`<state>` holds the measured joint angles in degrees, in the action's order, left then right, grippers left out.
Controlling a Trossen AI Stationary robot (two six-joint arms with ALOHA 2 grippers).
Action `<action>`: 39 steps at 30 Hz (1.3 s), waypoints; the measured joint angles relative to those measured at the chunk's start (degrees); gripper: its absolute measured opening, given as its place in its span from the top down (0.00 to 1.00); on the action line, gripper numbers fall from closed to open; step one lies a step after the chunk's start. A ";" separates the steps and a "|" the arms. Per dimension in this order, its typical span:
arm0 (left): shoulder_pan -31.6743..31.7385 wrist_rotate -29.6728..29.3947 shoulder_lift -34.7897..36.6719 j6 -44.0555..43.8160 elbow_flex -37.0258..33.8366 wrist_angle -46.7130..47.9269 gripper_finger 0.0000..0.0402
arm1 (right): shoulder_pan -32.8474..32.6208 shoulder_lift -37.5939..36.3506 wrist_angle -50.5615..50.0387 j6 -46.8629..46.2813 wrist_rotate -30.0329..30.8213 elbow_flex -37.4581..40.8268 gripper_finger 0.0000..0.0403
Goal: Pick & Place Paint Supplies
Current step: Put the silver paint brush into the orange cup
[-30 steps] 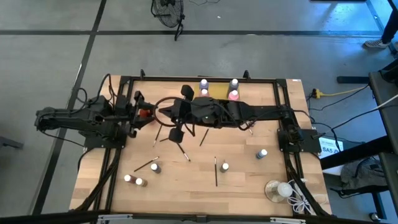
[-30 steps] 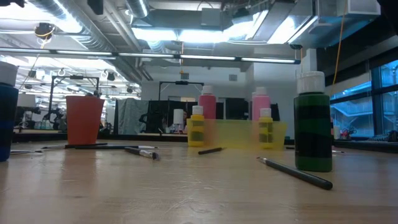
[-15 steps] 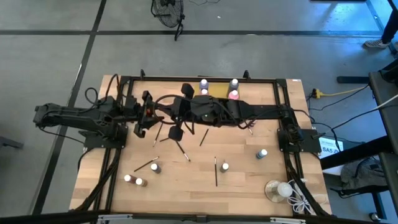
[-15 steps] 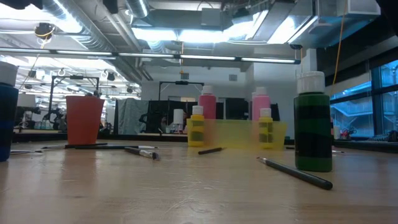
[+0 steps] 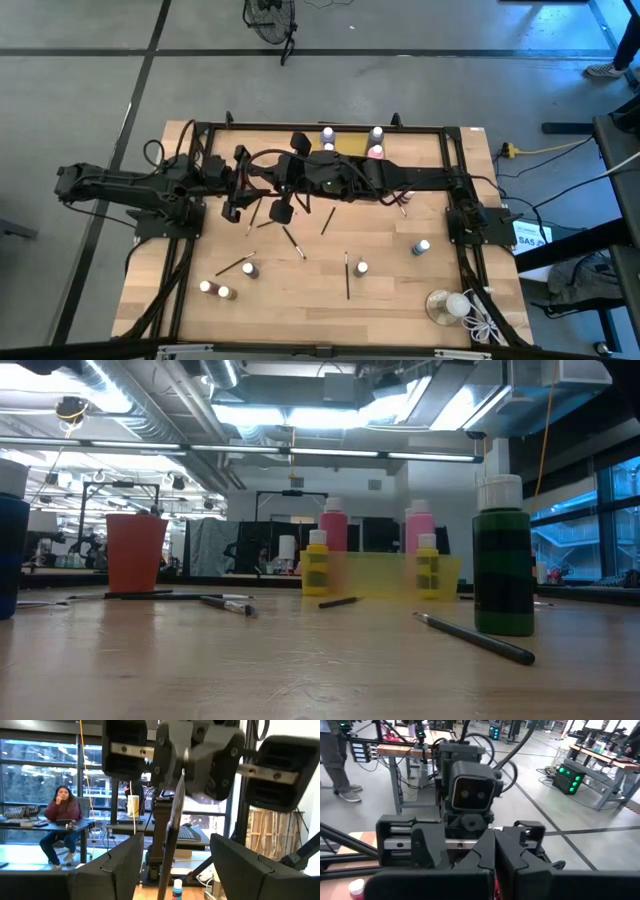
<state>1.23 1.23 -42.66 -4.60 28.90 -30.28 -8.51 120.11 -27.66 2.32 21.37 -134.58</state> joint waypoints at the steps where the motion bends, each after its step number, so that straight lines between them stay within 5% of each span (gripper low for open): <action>1: 0.00 0.00 -0.23 0.04 0.41 0.00 0.44 | 0.09 0.01 0.01 0.05 -0.49 0.00 1.00; 11: 0.00 -0.17 -2.95 -0.05 1.16 0.52 0.56 | 0.15 0.01 0.24 0.77 -0.95 0.00 1.00; 25: 0.00 -0.20 -2.99 4.09 1.16 0.79 0.96 | 0.14 0.01 -0.59 0.57 -1.07 0.00 1.00; 39: 0.00 -0.05 -2.80 4.83 1.16 2.48 0.97 | -0.28 -0.01 -1.77 -3.17 -0.83 0.00 1.00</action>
<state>1.23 1.19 -45.46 0.23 30.06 -27.80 -8.80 120.09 -29.43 -0.85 20.53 -134.58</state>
